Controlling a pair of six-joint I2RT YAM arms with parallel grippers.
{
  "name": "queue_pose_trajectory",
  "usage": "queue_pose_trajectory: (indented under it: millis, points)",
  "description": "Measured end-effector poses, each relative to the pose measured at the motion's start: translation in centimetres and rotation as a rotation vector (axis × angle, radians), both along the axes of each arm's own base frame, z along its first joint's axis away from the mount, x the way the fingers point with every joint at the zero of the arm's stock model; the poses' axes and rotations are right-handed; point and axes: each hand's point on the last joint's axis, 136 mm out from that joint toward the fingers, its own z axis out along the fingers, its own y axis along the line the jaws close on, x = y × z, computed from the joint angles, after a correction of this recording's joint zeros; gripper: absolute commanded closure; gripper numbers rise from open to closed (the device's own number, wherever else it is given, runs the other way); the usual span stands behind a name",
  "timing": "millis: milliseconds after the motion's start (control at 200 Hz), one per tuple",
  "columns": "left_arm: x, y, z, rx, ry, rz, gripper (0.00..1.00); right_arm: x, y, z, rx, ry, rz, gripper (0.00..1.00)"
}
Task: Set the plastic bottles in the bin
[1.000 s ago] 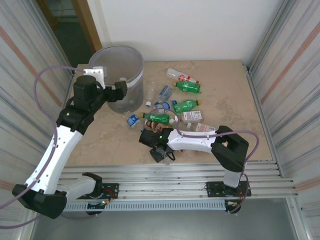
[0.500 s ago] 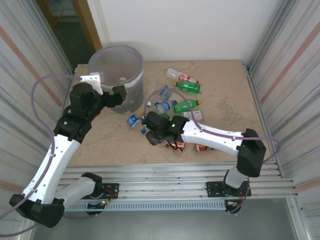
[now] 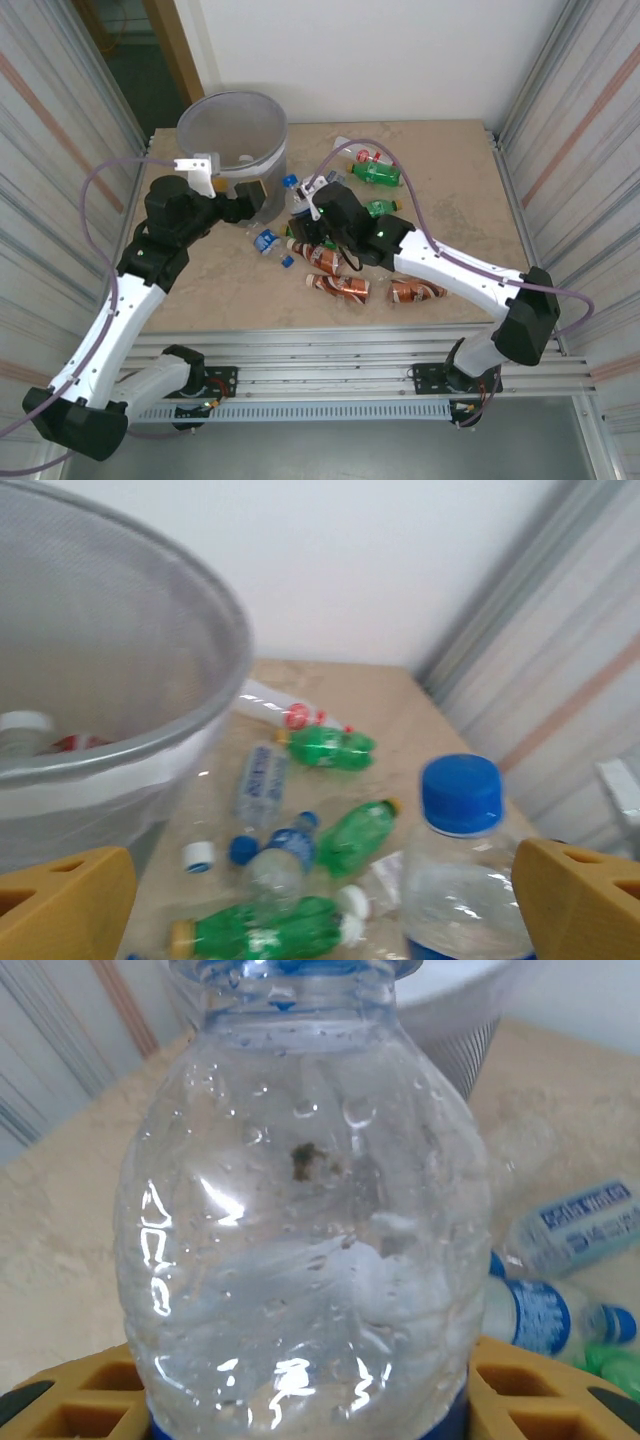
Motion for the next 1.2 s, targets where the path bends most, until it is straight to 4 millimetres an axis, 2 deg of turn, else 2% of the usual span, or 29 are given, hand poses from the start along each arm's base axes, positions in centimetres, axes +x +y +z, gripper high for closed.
queue_pose_trajectory:
  millis: [190,351,651,812,872,1007,1092,1202]
  points:
    - [-0.1,-3.4,1.3,-0.094,0.005,-0.191,0.16,0.1,1.2,2.2,0.067,-0.067,0.063,0.69]
    - [0.2,-5.1,2.0,-0.134,0.018,-0.290,0.24,-0.1,2.0,3.2,0.102,-0.090,0.103,0.69]
    - [0.7,-6.2,1.7,-0.159,0.053,-0.345,0.49,-0.3,2.3,3.4,0.111,-0.097,0.129,0.69]
    - [0.9,-6.2,1.9,-0.159,0.045,-0.344,0.71,-0.3,2.3,3.3,0.108,-0.093,0.132,0.66]
    - [1.0,-6.1,1.9,-0.156,0.042,-0.341,0.81,-0.2,2.3,3.2,0.107,-0.092,0.131,0.58]
    - [1.3,-6.1,1.8,-0.149,0.038,-0.336,0.95,-0.1,2.3,3.0,0.102,-0.090,0.129,0.23]
    - [1.4,-6.2,1.6,-0.148,0.043,-0.336,0.99,0.0,2.2,3.1,0.103,-0.097,0.127,0.02]
    - [1.5,-6.1,1.7,-0.138,0.032,-0.333,1.00,0.1,2.1,3.2,0.101,-0.101,0.118,0.02]
